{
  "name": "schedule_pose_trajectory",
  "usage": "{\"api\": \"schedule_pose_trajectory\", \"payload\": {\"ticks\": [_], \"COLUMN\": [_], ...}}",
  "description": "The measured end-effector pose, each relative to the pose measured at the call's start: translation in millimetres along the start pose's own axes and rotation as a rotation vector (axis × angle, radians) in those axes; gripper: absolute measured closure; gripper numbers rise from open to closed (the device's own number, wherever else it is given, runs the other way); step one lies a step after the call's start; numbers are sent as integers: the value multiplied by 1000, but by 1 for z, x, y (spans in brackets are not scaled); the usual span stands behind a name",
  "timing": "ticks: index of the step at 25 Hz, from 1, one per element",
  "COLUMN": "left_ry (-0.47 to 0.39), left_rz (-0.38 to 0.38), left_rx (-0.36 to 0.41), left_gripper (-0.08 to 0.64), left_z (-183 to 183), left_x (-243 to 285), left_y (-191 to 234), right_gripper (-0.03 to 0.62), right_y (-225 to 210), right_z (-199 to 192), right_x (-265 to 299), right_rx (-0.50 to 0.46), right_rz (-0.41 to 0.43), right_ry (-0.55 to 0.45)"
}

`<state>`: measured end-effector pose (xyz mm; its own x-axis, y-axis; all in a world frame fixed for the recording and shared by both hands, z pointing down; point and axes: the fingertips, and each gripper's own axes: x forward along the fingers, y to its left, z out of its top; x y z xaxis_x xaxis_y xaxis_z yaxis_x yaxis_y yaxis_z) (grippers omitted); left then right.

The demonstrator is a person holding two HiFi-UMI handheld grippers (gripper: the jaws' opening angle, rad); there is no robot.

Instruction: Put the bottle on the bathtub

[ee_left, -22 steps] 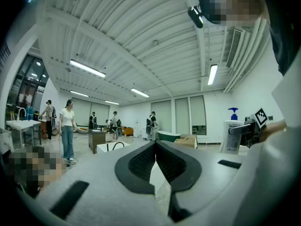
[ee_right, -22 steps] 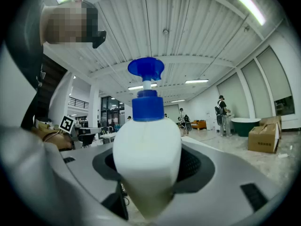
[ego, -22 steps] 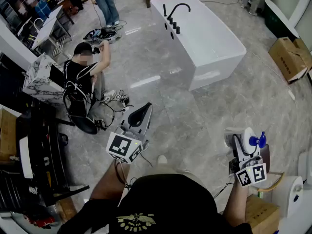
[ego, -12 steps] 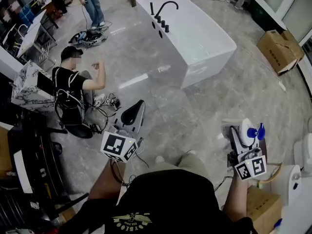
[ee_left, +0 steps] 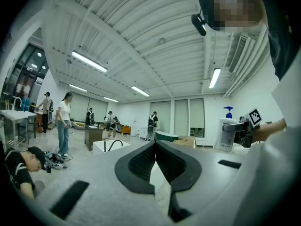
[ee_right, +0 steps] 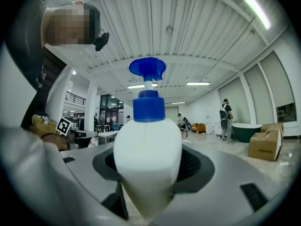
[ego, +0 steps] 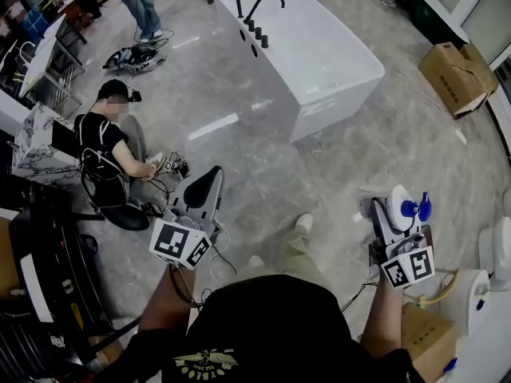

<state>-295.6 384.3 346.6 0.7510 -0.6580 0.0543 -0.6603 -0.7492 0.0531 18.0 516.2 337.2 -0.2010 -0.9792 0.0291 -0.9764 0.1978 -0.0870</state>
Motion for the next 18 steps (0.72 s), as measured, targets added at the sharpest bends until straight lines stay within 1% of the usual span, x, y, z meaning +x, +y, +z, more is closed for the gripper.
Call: {"api": "schedule_pose_trajectory", "payload": {"ticks": [3, 7, 14, 18], "left_ry": [2, -18, -14, 9], "left_rz": [-4, -6, 1, 15], "left_rx": [22, -13, -27, -29], "left_gripper": [549, 549, 549, 549], "left_z": [4, 11, 10, 3], "left_x": [24, 67, 148, 187], "left_y": [-1, 1, -3, -8], "right_gripper": [330, 330, 330, 330], "right_y": [-19, -57, -124, -160], "right_z": [-4, -8, -4, -7], "right_x": [12, 32, 65, 85], "right_rx": [9, 17, 19, 15], "right_rz": [3, 2, 7, 27], "right_ry": [6, 18, 31, 54]}}
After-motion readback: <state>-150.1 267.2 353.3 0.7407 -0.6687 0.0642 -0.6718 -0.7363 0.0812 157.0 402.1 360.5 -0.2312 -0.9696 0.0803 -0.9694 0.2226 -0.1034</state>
